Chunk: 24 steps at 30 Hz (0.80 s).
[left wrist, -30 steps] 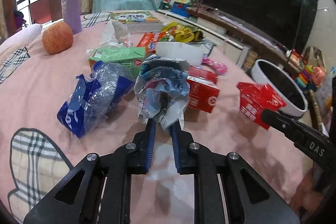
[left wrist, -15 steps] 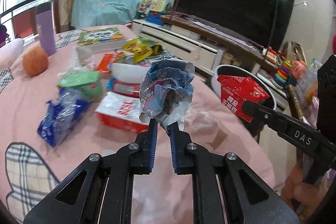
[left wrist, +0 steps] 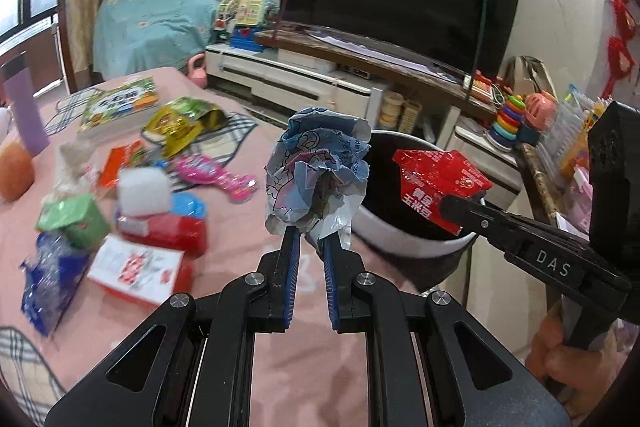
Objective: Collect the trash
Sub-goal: 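Carry both wrappers over the trash bin and open both tools to drop them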
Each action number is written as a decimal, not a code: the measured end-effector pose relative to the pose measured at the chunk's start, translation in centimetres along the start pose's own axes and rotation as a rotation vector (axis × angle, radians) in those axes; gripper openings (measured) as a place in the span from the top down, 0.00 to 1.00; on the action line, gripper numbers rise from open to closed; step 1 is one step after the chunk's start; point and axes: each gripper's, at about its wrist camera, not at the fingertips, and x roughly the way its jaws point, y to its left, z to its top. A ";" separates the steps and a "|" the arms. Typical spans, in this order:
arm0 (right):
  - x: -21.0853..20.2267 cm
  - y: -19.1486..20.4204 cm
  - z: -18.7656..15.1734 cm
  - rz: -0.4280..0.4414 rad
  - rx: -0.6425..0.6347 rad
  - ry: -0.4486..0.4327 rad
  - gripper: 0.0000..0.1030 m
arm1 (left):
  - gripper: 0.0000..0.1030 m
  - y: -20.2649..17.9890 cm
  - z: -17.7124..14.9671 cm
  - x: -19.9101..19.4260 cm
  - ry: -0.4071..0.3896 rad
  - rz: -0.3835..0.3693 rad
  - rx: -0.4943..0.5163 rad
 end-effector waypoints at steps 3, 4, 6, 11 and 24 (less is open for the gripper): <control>0.2 -1.0 0.7 -0.002 0.011 0.002 0.99 | 0.89 -1.1 0.9 1.1 0.012 -0.014 0.015; 0.2 -1.2 0.9 -0.002 0.015 0.004 0.99 | 0.89 -1.4 1.1 1.4 0.014 -0.017 0.019; 0.5 -2.1 1.4 0.001 0.031 0.011 0.99 | 0.89 -2.0 1.5 2.1 0.020 -0.022 0.029; 1.2 -3.6 2.1 -0.002 0.047 0.027 0.99 | 0.89 -3.2 2.4 3.8 0.041 -0.033 0.048; 2.6 -6.7 2.5 -0.019 0.080 0.074 0.96 | 0.84 -5.4 3.4 8.2 0.117 -0.058 0.072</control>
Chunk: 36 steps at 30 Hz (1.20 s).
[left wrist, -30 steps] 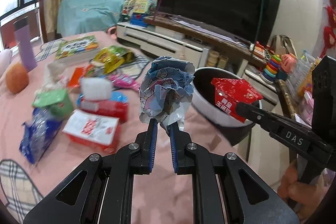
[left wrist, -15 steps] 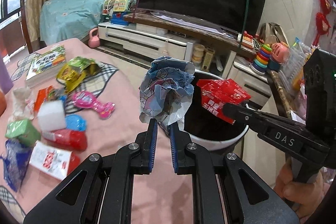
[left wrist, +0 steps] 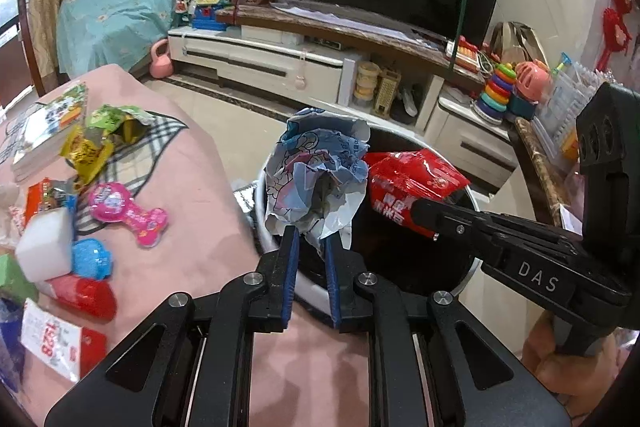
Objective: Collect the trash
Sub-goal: 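Carry both wrappers over the trash bin and open both tools to drop them, then move both open tools back over the items on the bedspread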
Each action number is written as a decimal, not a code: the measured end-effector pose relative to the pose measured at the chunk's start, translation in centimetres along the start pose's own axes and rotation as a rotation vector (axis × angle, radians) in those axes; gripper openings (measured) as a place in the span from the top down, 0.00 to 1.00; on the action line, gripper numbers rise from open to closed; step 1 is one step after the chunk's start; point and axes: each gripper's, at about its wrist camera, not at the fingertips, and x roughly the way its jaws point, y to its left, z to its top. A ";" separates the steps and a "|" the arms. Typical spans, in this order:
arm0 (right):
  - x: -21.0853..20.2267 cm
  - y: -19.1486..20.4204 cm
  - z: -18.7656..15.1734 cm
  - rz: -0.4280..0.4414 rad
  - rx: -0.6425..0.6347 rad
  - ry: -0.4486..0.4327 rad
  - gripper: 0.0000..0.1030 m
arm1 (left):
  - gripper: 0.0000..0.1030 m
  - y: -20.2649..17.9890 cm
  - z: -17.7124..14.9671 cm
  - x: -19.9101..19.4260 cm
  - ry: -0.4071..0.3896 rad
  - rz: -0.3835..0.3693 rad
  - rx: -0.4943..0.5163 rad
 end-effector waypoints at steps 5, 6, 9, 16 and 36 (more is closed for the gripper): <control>0.1 -0.4 -0.2 0.002 0.008 0.019 0.92 | 0.69 -0.1 -0.1 0.5 0.019 -0.002 -0.002; 0.1 -0.5 -0.2 -0.001 0.009 0.020 0.90 | 0.63 0.0 -0.2 0.4 0.018 0.005 -0.005; 0.0 -1.0 -0.3 0.000 0.026 0.026 0.77 | 0.49 0.6 -0.5 0.0 0.007 0.013 -0.019; -0.4 -0.5 -0.6 -0.002 0.023 0.017 0.58 | 0.42 2.7 -2.2 -1.6 0.000 0.044 -0.068; -0.4 7.6 -4.6 0.067 -0.071 -0.008 0.13 | 0.34 11.8 -10.2 -9.9 -0.057 0.171 -0.256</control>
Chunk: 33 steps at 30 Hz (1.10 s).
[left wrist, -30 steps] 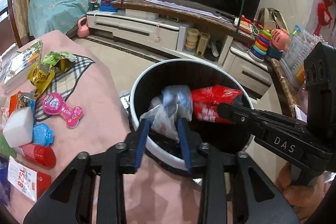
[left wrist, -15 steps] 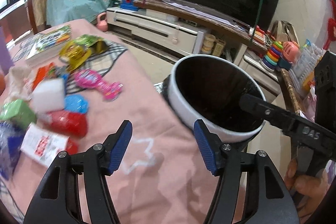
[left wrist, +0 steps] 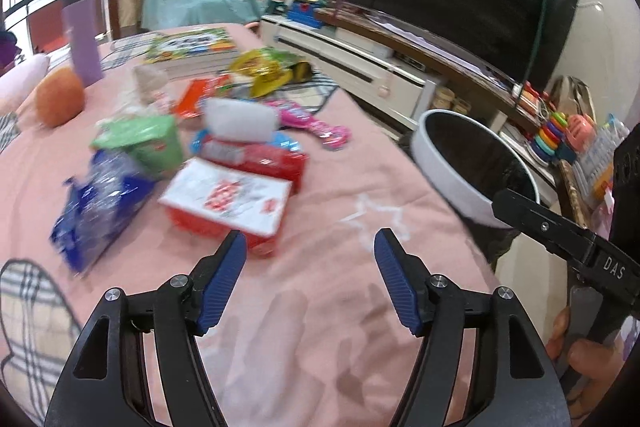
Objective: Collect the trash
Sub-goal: 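Move both open tools back over the items on the bedspread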
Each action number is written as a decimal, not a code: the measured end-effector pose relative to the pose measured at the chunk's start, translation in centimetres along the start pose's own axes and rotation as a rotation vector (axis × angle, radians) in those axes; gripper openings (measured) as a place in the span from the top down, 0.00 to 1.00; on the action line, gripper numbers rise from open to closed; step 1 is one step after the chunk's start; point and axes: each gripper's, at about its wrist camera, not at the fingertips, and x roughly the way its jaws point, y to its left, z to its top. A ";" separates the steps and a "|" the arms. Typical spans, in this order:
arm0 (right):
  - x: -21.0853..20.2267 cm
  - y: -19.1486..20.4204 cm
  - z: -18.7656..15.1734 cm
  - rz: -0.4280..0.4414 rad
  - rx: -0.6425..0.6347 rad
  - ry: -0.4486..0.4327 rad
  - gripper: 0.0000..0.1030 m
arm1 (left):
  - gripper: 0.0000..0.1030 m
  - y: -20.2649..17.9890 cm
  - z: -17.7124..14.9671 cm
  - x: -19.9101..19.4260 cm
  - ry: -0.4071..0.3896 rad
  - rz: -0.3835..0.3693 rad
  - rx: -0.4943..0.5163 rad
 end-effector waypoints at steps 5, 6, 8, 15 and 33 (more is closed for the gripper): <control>0.8 2.1 -1.1 0.028 -0.018 0.024 0.09 | 0.34 2.9 -1.4 -1.5 -0.008 0.041 -0.039; 1.0 2.5 -1.3 0.036 -0.022 0.027 0.09 | 0.34 3.4 -1.6 -1.8 -0.009 0.045 -0.049; 1.4 3.5 -1.7 0.051 -0.037 0.035 0.08 | 0.34 4.6 -2.1 -2.3 -0.011 0.057 -0.070; 2.4 6.9 -3.1 0.098 -0.115 0.062 0.08 | 0.34 7.5 -3.2 -3.4 -0.015 0.087 -0.120; 6.7 12.1 -3.8 0.167 -0.289 0.164 0.08 | 0.28 12.6 -3.1 -3.4 0.002 0.119 -0.147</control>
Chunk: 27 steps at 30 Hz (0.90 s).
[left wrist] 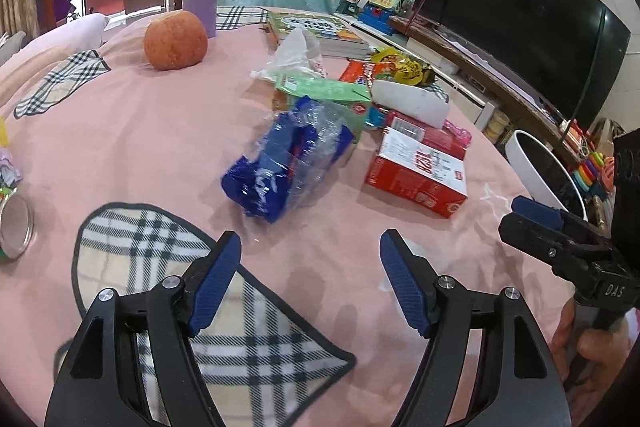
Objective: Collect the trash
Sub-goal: 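Move both open tools back over the items on the bedspread, then grasp the blue plastic bag with the left tool while the right tool grasps the white-and-red milk carton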
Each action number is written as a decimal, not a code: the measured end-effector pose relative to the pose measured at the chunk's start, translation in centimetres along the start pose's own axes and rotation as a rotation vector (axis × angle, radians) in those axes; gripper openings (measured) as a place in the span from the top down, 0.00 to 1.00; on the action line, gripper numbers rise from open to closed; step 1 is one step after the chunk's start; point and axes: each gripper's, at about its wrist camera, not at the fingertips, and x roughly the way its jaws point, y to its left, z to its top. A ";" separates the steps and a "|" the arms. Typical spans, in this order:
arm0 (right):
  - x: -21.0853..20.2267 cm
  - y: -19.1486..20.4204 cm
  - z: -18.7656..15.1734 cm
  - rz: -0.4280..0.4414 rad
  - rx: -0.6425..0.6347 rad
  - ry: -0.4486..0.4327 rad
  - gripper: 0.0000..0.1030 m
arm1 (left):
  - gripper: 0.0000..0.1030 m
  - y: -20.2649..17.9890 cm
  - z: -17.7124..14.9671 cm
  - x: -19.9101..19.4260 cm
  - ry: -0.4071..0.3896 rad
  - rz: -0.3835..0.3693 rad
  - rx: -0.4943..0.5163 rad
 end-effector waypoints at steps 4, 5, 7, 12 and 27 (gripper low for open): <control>0.9 0.2 0.6 0.011 -0.042 0.019 0.08 | 0.27 0.8 0.8 0.6 0.009 0.013 0.017; 1.2 0.3 0.8 0.012 -0.054 0.024 0.08 | 0.27 1.0 1.0 0.7 0.008 0.015 0.022; 1.7 0.5 1.1 0.015 -0.074 0.036 0.08 | 0.27 1.2 1.5 0.9 0.008 0.012 0.038; 3.0 0.8 2.0 0.034 -0.128 0.065 0.08 | 0.21 1.7 2.9 2.0 0.014 -0.001 0.091; 7.0 0.5 3.6 0.069 -0.180 0.137 0.10 | 0.41 1.3 3.9 5.9 0.100 -0.034 0.160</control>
